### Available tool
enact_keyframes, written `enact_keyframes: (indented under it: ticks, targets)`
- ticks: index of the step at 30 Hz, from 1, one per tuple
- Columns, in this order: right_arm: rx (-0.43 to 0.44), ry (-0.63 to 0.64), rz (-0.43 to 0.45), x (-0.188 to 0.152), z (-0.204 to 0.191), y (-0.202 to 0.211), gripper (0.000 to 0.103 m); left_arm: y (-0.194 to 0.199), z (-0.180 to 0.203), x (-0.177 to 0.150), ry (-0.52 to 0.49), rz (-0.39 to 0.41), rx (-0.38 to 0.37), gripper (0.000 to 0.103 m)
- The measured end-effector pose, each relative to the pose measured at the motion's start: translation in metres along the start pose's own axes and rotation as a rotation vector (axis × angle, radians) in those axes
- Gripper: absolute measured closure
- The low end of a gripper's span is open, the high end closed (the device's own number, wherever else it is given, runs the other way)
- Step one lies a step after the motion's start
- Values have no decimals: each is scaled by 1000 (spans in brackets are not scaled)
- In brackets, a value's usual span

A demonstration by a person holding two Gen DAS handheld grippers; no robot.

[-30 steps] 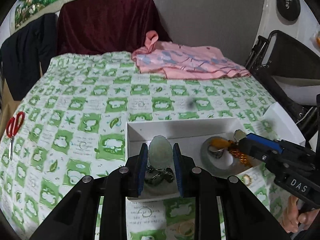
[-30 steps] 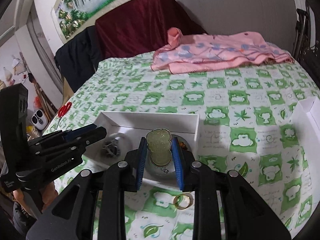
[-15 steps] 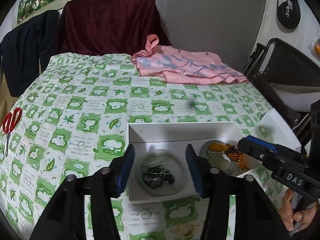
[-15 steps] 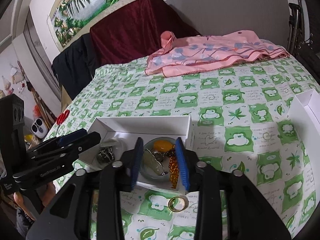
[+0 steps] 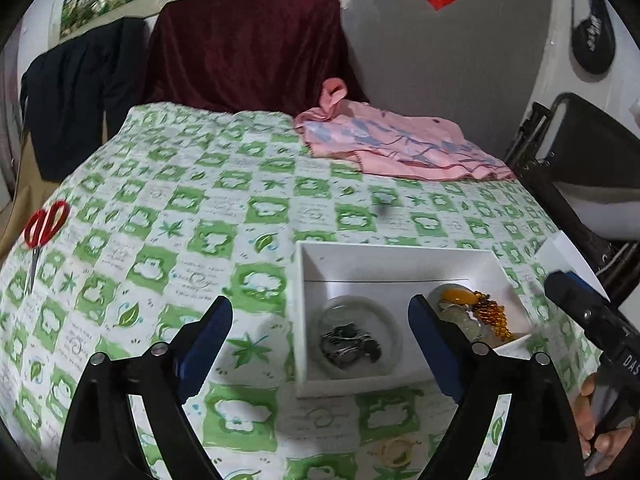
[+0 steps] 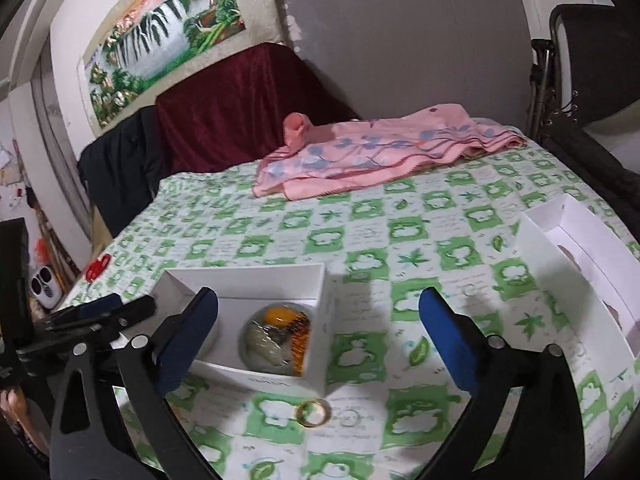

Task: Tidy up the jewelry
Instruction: 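Withdraw both open tools from the box toward the two rings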

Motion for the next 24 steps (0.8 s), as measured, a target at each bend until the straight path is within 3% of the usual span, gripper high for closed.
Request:
enact_keyframes:
  ticks: [7,24]
  targets:
    - [-18,28,-34,-10,3,-1,7,-2,-16,-6,36,-10,45,11]
    - [7,-64,-95,-44,23,19,7,14,-36,-25,71,-18,82,10]
Point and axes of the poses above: each gripper's, at about its wrist camera, not at the fingertips, and y roughly against the way its jaws point, z to its right, x to its top, the point moved 7 cm from there along -y, roughly the way its jaws point, and after that the axes turned 3 degrees about -z, right-handed, at the moved point
